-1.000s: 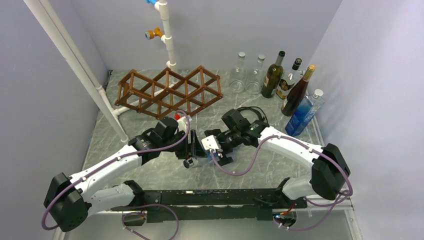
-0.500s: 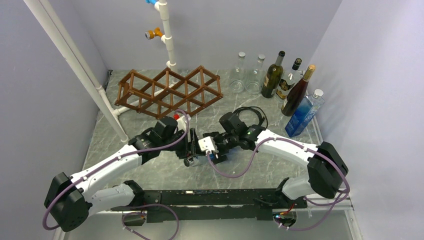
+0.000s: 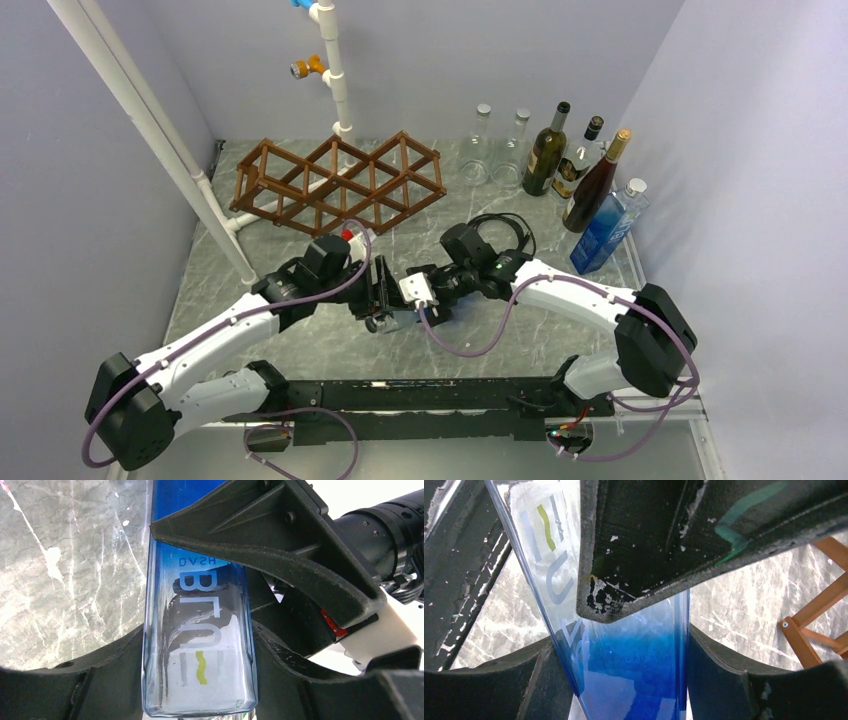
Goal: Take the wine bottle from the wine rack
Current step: Pick up the wine bottle from the wine rack, then place the wine bottle at the center of the board.
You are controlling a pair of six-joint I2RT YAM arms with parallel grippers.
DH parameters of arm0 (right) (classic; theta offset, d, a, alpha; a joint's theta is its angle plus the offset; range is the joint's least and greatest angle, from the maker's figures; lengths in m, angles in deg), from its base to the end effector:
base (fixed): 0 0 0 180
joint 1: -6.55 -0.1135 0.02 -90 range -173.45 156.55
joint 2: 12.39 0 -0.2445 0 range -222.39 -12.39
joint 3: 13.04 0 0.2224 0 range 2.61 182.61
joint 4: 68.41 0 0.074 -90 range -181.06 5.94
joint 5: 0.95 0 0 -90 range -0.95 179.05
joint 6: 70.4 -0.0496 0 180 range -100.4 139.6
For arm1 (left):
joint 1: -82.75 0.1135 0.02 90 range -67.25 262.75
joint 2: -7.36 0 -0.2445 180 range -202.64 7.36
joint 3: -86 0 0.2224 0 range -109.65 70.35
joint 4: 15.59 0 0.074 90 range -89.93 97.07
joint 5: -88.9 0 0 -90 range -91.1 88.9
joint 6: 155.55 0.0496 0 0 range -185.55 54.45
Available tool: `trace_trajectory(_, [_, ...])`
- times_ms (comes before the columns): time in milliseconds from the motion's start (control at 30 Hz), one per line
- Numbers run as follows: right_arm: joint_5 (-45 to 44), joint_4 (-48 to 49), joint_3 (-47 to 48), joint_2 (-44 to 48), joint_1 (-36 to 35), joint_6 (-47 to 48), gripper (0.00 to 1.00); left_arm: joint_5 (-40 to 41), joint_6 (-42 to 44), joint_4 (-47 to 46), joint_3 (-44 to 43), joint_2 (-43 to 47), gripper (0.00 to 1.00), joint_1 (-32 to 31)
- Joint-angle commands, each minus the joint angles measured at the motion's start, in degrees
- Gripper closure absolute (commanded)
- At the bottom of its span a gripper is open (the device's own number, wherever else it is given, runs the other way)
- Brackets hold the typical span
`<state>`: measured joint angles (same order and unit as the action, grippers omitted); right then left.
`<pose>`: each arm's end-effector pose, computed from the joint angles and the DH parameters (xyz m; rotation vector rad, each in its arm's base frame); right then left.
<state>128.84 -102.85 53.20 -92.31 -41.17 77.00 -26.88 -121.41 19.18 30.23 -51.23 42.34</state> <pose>0.1569 0.2197 0.2182 -1.9866 1.1265 0.7427 0.1450 -0.1517 0.2388 -0.0577 2.5447 -1.3134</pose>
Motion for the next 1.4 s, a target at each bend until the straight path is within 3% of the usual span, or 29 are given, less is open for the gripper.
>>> trace_trajectory(0, [6.18, -2.65, 1.43, 1.67, 1.5, -1.94, 0.99, -0.58, 1.21, -9.16, -1.49, 5.76, 0.43, 0.46])
trace_trajectory(167, [10.11, -6.0, 2.18, 1.79, 2.38, -0.69, 1.0, 0.57, 2.74, -9.31, -1.31, 7.79, 0.23, 0.85])
trace_trajectory(367, [15.11, -11.11, 3.68, 2.12, 4.13, 2.49, 1.0, 4.04, 7.02, -5.73, -3.03, 10.57, 0.15, 0.94])
trace_trajectory(633, [18.38, -11.89, 3.51, 3.39, 7.66, 2.13, 1.0, 12.41, 16.98, -3.32, -5.6, 17.89, 0.12, 0.94])
trace_trajectory(833, [21.99, -13.12, 4.59, 3.79, 10.78, -0.35, 1.0, 16.86, 24.89, -13.95, 0.48, 25.29, 0.01, 0.94])
trace_trajectory(967, [24.77, -12.89, 4.61, 4.37, 12.91, -1.99, 1.0, 17.39, 27.9, -24.05, 7.3, 29.28, 0.01, 0.94])
trace_trajectory(1200, [29.45, -10.23, 4.37, 5.27, 16.5, -7.09, 1.0, 5.63, 36.68, -42.99, 16.77, 32.87, 0.0, 0.94])
trace_trajectory(1367, [31.68, -6.11, 3.68, 5.73, 18.19, -12.75, 1.0, 0.57, 42.71, -50.3, 21.45, 33.61, 0.01, 0.94])
